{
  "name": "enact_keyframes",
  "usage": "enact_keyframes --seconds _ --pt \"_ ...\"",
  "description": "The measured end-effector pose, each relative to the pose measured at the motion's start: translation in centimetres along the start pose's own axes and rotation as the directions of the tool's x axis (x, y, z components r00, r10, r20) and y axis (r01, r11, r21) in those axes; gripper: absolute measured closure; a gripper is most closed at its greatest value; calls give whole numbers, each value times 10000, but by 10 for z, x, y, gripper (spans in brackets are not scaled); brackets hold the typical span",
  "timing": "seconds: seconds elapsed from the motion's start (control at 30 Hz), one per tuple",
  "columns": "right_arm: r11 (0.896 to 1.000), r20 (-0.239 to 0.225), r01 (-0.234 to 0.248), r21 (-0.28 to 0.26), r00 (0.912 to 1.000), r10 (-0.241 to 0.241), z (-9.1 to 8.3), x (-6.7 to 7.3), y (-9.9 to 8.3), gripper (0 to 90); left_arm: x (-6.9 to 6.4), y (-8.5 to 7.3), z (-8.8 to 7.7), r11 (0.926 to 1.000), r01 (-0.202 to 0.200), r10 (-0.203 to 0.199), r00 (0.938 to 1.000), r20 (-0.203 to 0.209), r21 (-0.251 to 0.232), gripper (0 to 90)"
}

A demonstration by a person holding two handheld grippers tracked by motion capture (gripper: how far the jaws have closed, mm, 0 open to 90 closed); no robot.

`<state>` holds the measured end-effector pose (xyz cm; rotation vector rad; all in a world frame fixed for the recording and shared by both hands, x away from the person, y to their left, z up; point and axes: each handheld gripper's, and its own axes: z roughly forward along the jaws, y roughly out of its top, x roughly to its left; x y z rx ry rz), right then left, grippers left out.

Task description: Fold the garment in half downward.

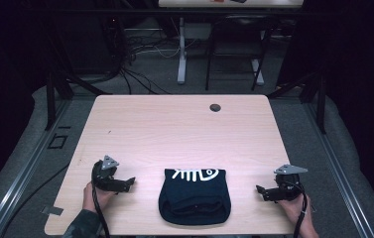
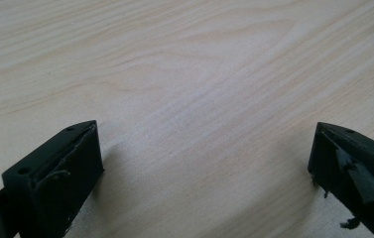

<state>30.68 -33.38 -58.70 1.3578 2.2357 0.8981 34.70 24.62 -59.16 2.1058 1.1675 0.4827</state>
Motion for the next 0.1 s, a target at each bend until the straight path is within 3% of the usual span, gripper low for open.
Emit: enact_keyframes --seconds 0.1 --pt "10000 6 -20 -23 10000 20 0 0 0 0 0 0 0 10000 13 -13 10000 -2 -20 2"
